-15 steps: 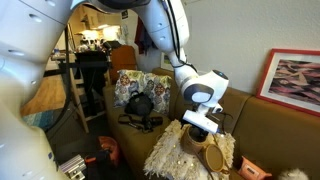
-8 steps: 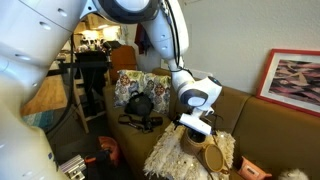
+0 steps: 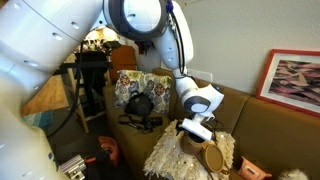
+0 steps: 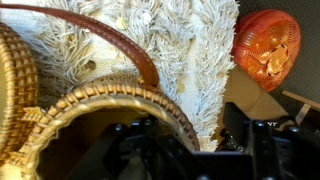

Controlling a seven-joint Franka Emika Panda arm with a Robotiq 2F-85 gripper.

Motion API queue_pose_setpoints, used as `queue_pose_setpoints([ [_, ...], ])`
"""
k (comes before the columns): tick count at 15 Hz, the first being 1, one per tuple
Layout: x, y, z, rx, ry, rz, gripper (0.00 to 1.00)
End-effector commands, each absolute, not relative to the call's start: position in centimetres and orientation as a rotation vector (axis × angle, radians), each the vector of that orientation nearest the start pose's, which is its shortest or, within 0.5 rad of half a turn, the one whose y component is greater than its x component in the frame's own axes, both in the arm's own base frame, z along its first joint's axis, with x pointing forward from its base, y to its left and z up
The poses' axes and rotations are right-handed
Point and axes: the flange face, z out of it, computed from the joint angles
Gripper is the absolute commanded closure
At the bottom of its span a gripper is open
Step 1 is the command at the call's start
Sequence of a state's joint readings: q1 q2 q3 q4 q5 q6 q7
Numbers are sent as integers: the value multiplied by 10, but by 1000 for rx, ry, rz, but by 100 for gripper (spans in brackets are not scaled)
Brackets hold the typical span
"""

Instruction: Move the brown bag to the right side of the sofa

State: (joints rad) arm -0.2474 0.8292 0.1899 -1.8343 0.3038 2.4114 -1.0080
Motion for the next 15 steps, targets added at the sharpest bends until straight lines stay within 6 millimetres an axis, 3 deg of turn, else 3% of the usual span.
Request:
queue_pose_setpoints([
  [1,610,-40,61,-2599,-852,97,14],
  [3,614,-41,61,-2604,-831,93,15],
  [4,615,-42,61,-2607,-832,86,8],
  [5,616,-41,62,-2606,-827,98,53],
  [7,618,-41,63,-2602,-830,67,50],
  [13,619,-41,61,-2591,-841,89,93],
  [14,620,-40,60,-2594,-840,91,99],
  [15,621,-39,61,-2599,-840,86,97],
])
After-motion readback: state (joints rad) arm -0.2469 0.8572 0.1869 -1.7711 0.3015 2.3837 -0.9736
